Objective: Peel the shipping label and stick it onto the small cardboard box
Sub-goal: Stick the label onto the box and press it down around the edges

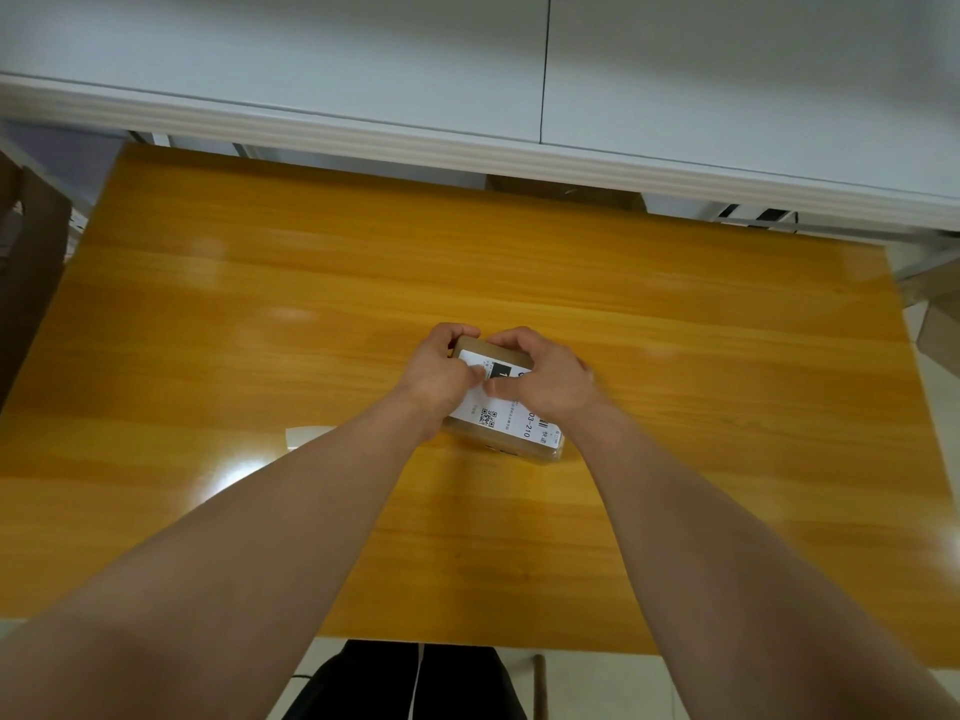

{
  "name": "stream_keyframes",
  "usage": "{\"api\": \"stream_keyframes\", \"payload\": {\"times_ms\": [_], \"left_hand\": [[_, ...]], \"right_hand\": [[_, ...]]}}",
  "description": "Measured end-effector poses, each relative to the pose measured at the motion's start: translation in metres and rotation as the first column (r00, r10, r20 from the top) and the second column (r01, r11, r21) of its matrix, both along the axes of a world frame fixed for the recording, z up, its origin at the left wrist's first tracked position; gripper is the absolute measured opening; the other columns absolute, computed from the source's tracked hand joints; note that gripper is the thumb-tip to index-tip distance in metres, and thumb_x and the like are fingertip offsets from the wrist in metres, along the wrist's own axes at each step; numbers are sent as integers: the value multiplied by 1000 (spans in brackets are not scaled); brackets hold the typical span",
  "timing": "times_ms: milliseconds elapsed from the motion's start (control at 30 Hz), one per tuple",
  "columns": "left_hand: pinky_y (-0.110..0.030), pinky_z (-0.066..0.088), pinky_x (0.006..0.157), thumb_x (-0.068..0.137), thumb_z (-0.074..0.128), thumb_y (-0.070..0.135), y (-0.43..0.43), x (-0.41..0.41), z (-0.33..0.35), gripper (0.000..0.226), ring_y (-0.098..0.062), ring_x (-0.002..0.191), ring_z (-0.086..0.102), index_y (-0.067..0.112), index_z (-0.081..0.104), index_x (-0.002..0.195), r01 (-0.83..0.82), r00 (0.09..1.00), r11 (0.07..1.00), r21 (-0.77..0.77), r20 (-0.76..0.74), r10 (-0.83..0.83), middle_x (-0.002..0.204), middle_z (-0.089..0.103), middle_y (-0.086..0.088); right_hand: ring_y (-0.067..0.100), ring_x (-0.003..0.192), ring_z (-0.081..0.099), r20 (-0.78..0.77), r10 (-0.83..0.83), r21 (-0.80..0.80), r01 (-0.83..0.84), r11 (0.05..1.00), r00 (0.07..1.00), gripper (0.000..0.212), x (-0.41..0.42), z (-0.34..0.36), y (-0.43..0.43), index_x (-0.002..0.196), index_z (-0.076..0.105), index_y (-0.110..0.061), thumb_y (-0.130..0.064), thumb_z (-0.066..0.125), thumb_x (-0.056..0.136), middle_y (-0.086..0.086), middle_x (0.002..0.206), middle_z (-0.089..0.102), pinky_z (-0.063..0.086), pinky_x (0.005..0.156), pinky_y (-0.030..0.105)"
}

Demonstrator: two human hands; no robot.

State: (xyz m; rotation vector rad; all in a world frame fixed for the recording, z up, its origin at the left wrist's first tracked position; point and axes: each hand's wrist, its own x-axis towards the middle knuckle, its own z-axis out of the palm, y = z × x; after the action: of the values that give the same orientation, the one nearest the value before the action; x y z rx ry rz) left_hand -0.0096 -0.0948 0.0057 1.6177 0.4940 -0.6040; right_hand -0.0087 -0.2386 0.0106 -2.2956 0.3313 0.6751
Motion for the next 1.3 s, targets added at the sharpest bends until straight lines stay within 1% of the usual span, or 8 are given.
{"api": "stream_keyframes", "payload": {"times_ms": [133, 500, 700, 867, 967, 1100, 1200, 1300], "left_hand": [[-25, 46, 54, 94, 56, 3, -2, 0, -1, 37, -16, 78, 62, 24, 55, 124, -23, 1000, 1000, 6, 5, 23, 117, 63, -4], [-35, 49, 66, 85, 55, 2, -11, 7, -3, 25, -25, 77, 61, 24, 65, 92, -251, 966, 968, 12, -63, 251, 92, 68, -6], [-32, 52, 64, 89, 64, 8, -9, 4, -6, 18, -23, 76, 63, 20, 66, 102, -266, 962, 964, -24, -70, 264, 86, 69, -2], [-33, 52, 68, 76, 69, -7, -1, 1, -8, 61, -22, 91, 66, 28, 57, 124, -61, 998, 993, -98, -32, 58, 113, 63, -2], [-38, 57, 82, 56, 80, 3, -3, 3, -12, 76, -27, 107, 63, 48, 58, 113, 50, 999, 998, -28, -12, -50, 122, 57, -3], [-48, 57, 90, 28, 82, 29, -4, 8, -30, 77, -31, 114, 60, 66, 56, 91, 110, 994, 991, 80, -25, -109, 126, 57, -3], [-48, 59, 86, 27, 83, 30, -5, 10, -35, 77, -32, 113, 61, 66, 55, 89, 114, 993, 989, 97, -31, -112, 124, 59, -4], [-47, 61, 81, 32, 85, 24, -5, 8, -31, 76, -32, 109, 62, 65, 56, 89, 133, 991, 987, 89, -22, -132, 124, 58, -7]], "right_hand": [[10, 111, 59, 6, -71, 11, 71, 997, 997, 29, 3, 1, 4, 110, 66, -45, -37, 70, 83, -19, 104, 72, 19, 94, 32], [6, 98, 61, 14, -210, 79, 208, 975, 978, 17, 5, -5, 8, 98, 73, -42, -38, 71, 82, -11, 98, 77, 19, 89, 31], [10, 94, 65, 17, -266, 94, 264, 960, 964, 12, 8, -9, 8, 91, 77, -39, -45, 71, 83, -5, 98, 79, 31, 107, 41], [10, 76, 61, 30, -266, 112, 261, 959, 964, 8, 8, -14, 8, 73, 72, -45, -41, 72, 81, -6, 91, 79, 40, 106, 47], [14, 86, 67, 29, -231, 133, 225, 965, 973, 16, 7, -16, 9, 64, 69, -56, -44, 69, 74, -15, 88, 76, 44, 105, 50], [21, 112, 64, 34, -195, 159, 187, 969, 980, 27, 4, -17, -1, 93, 68, -58, -48, 69, 67, -11, 113, 68, 52, 97, 48], [23, 131, 45, -3, -151, 97, 151, 984, 988, 54, -1, -13, -11, 122, 60, -53, -43, 70, 70, 1, 129, 58, 50, 101, 46], [29, 132, 46, -40, -61, 116, 65, 991, 997, 66, -7, -16, -20, 136, 54, -45, -30, 72, 74, -4, 130, 61, 49, 103, 47]]}}
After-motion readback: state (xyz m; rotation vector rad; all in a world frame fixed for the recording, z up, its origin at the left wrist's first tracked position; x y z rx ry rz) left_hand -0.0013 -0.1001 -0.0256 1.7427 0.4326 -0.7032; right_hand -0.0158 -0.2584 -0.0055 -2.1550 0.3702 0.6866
